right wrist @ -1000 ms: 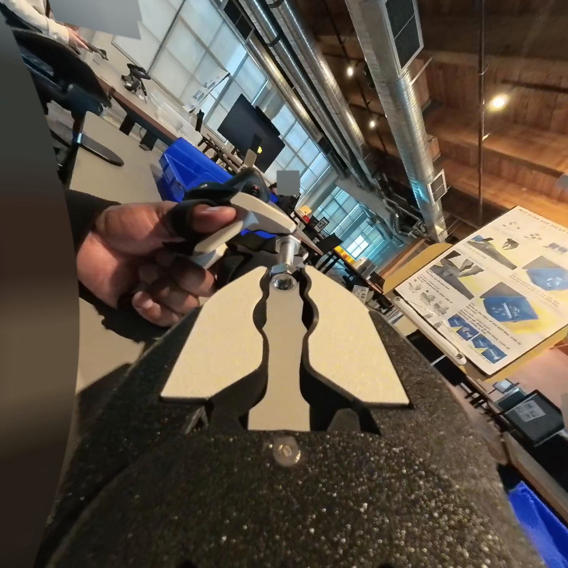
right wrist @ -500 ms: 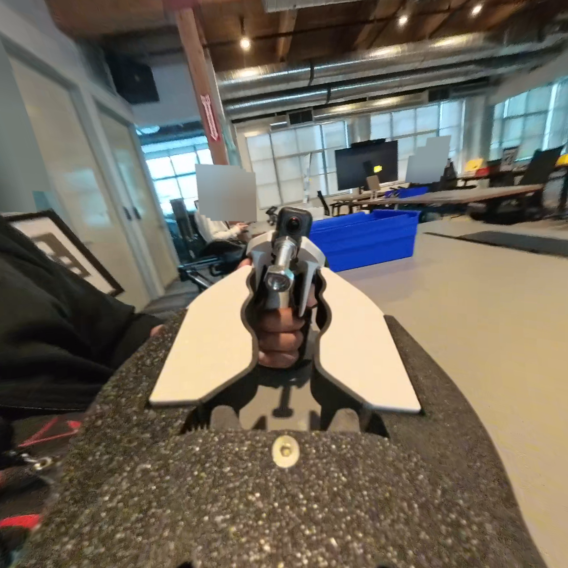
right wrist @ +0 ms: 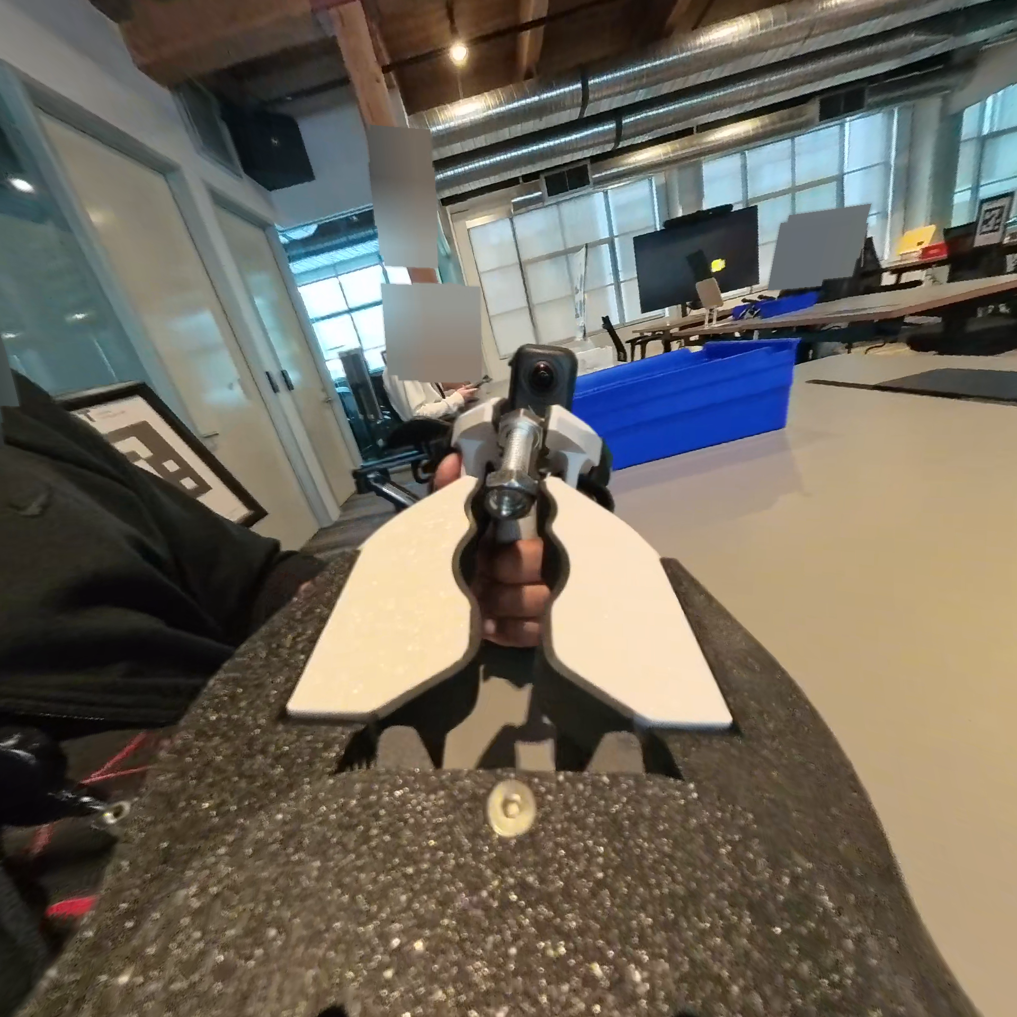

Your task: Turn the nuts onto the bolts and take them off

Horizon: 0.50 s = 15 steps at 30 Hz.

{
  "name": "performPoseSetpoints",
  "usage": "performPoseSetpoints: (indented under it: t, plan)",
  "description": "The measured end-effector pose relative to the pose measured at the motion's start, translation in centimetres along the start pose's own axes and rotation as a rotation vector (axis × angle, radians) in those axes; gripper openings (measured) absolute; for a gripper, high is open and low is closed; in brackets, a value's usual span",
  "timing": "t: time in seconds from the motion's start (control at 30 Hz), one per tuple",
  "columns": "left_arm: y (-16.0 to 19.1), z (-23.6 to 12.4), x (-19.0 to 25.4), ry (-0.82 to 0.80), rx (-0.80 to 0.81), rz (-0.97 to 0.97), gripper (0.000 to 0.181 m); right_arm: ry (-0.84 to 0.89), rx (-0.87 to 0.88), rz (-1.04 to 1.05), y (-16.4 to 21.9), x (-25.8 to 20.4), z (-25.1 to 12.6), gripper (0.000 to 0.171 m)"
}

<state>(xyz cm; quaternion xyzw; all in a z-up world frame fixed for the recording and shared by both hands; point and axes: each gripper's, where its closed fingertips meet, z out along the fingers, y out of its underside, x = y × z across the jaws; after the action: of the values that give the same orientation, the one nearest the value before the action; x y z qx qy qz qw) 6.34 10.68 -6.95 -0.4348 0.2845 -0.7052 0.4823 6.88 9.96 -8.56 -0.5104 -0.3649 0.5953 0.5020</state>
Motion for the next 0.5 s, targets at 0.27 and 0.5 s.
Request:
performPoseSetpoints:
  t: [0.27, 0.5]
  plan:
    - [0.0, 0.0, 0.1, 0.035, 0.006, -0.054, 0.017, 0.264, -0.074, -0.653, -0.1, -0.1, 0.0, 0.018]
    - [-0.4, -0.3, 0.0, 0.033, 0.034, -0.056, 0.016, 0.37, -0.031, -0.862, -1.0, -1.1, 0.0, 0.026]
